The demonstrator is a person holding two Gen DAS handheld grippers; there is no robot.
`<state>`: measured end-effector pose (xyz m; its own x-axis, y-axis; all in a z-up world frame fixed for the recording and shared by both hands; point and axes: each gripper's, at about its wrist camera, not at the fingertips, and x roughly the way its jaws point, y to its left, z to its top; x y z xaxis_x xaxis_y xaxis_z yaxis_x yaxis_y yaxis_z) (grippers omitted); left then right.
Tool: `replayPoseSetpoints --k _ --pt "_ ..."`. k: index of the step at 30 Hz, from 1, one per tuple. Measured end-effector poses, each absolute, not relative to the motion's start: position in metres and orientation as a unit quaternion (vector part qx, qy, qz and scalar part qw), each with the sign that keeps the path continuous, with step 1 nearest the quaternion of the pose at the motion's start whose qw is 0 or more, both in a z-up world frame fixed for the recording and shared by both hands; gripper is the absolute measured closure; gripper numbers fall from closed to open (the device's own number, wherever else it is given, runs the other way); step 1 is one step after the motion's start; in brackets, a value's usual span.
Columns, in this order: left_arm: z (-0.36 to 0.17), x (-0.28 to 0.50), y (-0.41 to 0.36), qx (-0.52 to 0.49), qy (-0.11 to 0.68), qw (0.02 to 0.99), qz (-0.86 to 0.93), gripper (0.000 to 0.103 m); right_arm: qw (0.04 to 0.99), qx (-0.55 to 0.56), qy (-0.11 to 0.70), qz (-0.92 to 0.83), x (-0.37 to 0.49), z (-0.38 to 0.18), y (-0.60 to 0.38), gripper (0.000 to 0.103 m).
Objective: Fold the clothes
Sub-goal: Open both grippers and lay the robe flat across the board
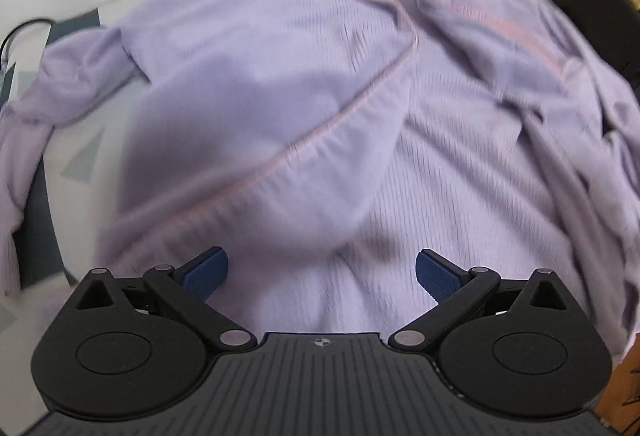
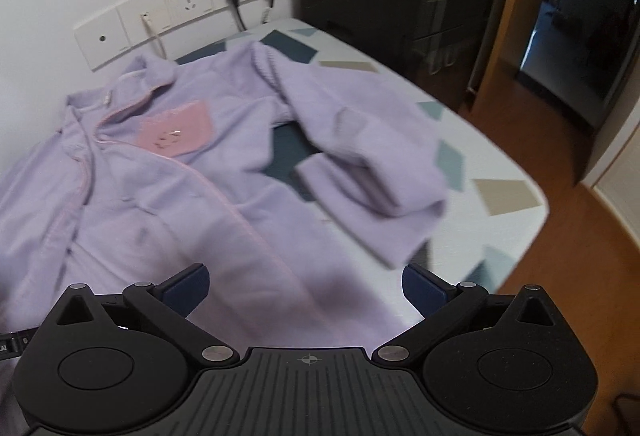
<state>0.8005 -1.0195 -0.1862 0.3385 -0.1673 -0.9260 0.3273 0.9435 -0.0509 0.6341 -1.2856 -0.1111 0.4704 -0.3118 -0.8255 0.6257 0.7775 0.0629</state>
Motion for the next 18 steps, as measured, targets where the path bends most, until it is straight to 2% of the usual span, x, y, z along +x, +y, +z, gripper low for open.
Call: replayPoseSetpoints --k 8,18 --pt "-0.205 0.776 -1.049 0.092 0.554 0.826 -0.051 0.0 0.833 0.219 0.429 -0.272 0.603 -0.116 -1.349 0.001" --pt "-0.208 0.742 -1.05 -0.025 0.548 0.835 0.049 0.0 0.84 0.208 0.431 -0.254 0.573 -0.115 -1.422 0.001"
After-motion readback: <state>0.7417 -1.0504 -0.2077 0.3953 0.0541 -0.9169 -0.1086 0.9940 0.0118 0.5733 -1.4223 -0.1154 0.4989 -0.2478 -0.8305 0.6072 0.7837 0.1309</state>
